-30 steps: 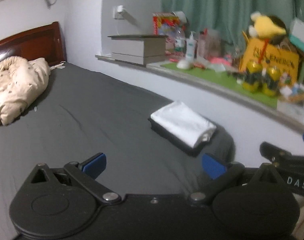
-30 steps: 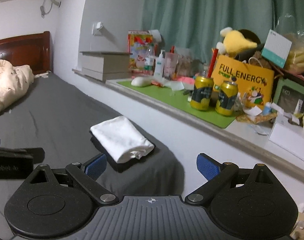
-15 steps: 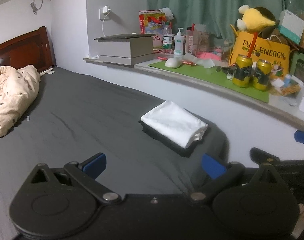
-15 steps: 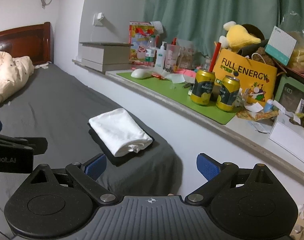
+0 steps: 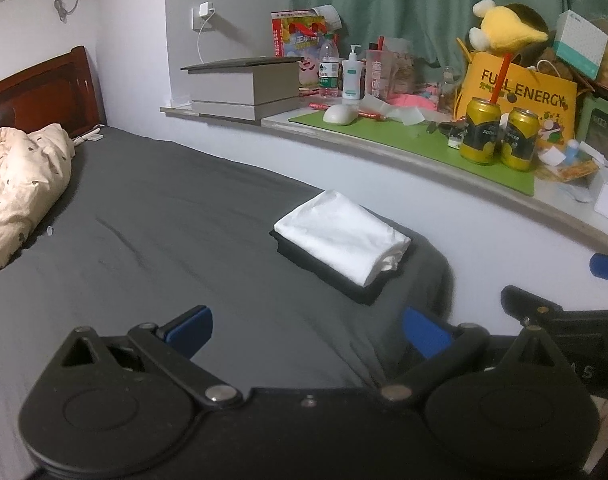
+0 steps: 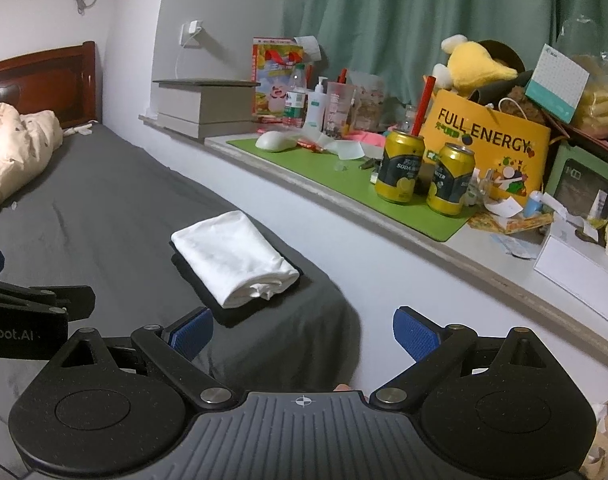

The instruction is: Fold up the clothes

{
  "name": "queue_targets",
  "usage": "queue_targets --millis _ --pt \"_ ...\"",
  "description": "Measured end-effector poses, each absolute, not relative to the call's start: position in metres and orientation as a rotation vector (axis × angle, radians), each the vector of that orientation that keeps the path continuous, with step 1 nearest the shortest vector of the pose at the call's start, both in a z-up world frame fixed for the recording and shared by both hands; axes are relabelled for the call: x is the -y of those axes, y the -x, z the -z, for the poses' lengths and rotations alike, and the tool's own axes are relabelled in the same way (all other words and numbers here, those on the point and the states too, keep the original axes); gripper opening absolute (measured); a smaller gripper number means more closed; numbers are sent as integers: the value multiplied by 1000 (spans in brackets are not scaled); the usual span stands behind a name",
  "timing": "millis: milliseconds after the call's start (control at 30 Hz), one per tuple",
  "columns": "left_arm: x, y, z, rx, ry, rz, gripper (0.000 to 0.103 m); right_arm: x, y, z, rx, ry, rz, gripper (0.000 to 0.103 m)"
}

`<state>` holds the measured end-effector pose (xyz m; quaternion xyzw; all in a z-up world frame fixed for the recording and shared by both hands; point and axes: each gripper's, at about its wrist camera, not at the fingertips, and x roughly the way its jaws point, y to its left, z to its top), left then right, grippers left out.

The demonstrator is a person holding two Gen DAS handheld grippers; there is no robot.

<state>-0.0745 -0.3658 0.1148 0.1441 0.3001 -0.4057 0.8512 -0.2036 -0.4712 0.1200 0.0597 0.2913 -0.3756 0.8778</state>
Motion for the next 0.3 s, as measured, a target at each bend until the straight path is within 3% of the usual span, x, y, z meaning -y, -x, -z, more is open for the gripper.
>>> queue_targets --millis 300 --pt "366 73 -113 -643 -305 848 103 469 202 -119 -608 -108 781 97"
